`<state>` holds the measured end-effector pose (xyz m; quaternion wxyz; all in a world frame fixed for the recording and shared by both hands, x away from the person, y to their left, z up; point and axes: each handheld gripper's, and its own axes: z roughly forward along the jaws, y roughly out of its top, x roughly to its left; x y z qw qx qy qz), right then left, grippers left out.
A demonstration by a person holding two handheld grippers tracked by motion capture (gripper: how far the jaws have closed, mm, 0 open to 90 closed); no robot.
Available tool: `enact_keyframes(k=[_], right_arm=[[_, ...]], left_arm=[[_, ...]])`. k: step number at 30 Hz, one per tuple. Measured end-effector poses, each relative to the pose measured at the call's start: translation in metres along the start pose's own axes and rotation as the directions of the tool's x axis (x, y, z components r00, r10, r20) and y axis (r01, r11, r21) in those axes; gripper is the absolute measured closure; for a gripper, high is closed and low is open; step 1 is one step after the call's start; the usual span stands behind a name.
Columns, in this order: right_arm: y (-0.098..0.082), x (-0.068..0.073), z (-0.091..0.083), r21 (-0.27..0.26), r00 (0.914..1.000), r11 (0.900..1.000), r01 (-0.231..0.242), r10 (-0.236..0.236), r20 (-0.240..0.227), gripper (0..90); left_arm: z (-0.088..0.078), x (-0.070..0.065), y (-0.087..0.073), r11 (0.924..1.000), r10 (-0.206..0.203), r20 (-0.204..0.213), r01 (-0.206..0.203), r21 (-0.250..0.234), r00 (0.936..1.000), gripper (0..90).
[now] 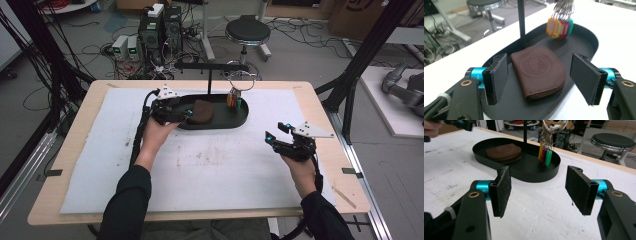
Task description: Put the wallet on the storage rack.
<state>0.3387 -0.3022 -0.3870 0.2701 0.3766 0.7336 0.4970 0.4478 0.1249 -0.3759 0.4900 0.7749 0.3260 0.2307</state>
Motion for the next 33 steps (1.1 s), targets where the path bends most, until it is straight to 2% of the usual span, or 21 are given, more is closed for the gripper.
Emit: enact_keyframes(k=[5,11,14,18,21,24,29,33], right_arm=[[0.0,-0.003,-0.001,0.002,1.0,1.0,-0.009,0.009,-0.001,37.0],[0.0,-0.012,0.003,0.046,0.999,0.999,-0.026,0.028,-0.036,29.0],[0.0,-0.016,0.005,0.065,0.9981,0.997,-0.038,0.042,-0.045,26.2],[0.001,-0.02,0.004,0.08,0.9977,0.996,-0.032,0.037,-0.057,24.5],[0.003,-0.025,0.003,0.098,0.9963,0.995,-0.03,0.038,-0.077,22.2],[0.003,-0.029,0.002,0.105,0.9946,0.994,-0.032,0.042,-0.095,21.4],[0.002,-0.034,0.0,0.108,0.9933,0.994,-0.018,0.03,-0.112,20.6],[0.002,-0.035,-0.001,0.112,0.9931,0.993,-0.033,0.045,-0.108,20.6]], left_arm=[[-0.026,-0.006,-0.003,0.9987,-0.015,0.043,0.017,-0.048,0.999,31.0],[-0.054,-0.02,-0.009,0.9987,0.03,0.069,-0.027,-0.043,0.9972,29.1],[-0.068,-0.025,-0.014,0.9981,0.04,0.085,-0.036,-0.05,0.9956,27.6],[-0.085,-0.027,-0.024,0.9982,0.04,0.081,-0.036,-0.049,0.9959,27.2],[-0.098,-0.028,-0.034,0.9979,0.017,0.08,-0.012,-0.064,0.9967,27.2],[-0.108,-0.028,-0.041,0.9978,0.013,0.073,-0.009,-0.065,0.9972,27.2],[-0.12,-0.03,-0.05,0.9979,0.022,0.073,-0.017,-0.063,0.9971,27.0],[-0.127,-0.03,-0.061,0.9976,0.018,0.072,-0.013,-0.068,0.9973,27.0]])
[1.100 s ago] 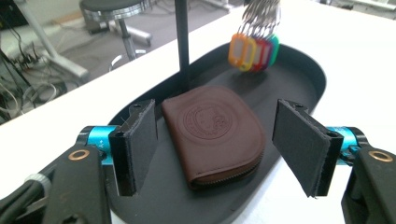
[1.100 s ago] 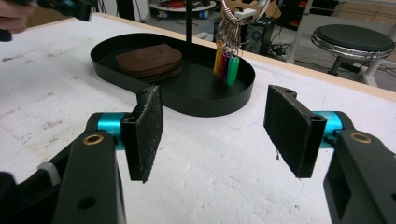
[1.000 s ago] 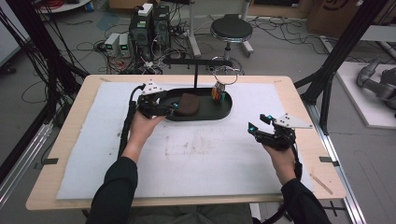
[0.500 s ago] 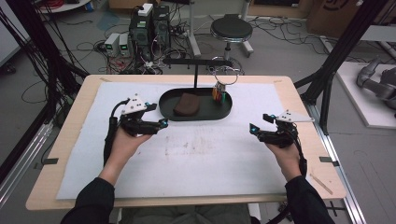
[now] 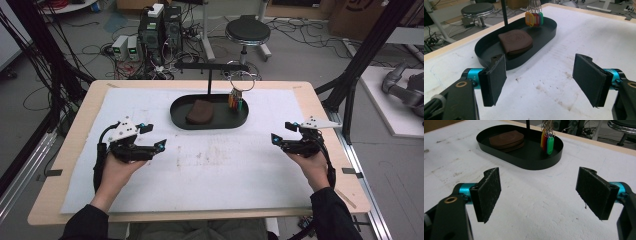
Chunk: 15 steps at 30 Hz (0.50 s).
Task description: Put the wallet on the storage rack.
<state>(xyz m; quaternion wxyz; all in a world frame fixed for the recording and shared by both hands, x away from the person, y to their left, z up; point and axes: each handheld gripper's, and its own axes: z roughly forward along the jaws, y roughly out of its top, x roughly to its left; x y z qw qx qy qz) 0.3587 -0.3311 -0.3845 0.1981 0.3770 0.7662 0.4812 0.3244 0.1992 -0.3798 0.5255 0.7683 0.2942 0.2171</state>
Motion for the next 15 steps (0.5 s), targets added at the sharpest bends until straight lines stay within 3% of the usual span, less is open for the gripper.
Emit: enact_keyframes(k=[6,15], right_arm=[[-0.001,0.0,0.001,0.003,1.0,1.0,-0.001,0.001,0.005,20.6],[-0.003,-0.001,0.003,0.009,0.9999,1.0,-0.005,0.005,0.013,20.6]], left_arm=[[-0.001,0.002,-0.017,0.9993,-0.029,0.028,0.03,-0.021,0.9992,26.6],[-0.004,0.006,-0.018,0.9992,-0.018,0.001,0.018,-0.037,0.9998,26.6]])
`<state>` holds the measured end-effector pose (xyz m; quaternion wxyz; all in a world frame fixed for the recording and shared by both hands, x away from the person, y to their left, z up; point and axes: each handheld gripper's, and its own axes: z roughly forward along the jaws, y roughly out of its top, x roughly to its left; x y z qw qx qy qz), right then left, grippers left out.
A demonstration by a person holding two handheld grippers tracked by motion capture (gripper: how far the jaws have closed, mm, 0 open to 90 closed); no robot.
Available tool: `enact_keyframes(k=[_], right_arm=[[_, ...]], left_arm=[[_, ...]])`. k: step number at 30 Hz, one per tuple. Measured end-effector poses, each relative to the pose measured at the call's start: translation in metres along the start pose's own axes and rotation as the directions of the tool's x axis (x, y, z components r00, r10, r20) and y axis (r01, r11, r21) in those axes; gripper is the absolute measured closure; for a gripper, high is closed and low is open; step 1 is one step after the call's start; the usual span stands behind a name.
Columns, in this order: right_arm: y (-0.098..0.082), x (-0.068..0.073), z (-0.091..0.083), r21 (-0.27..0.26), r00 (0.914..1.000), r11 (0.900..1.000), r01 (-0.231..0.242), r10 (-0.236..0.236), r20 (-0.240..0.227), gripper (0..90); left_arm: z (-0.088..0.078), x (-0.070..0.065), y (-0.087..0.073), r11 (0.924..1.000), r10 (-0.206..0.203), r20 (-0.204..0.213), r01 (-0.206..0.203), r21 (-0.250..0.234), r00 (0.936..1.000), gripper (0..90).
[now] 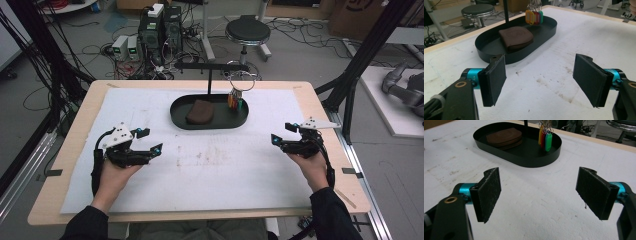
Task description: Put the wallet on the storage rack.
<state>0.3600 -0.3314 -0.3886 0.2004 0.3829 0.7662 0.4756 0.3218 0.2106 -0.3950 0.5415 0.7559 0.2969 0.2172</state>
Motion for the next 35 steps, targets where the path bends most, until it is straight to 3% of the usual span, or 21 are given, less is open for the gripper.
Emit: enact_keyframes(k=[5,35], right_arm=[[-0.0003,0.0,-0.0009,-0.001,1.0,1.0,0.001,-0.001,0.005,20.6],[-0.0025,-0.0016,-0.003,0.0,1.0,1.0,-0.007,0.007,0.0,20.6]], left_arm=[[-0.0011,0.0028,-0.0009,1.0,-0.01,-0.015,0.01,0.0,0.9998,26.6],[0.003,0.0058,-0.0023,0.9999,-0.01,-0.009,0.01,0.007,0.9999,26.6]])
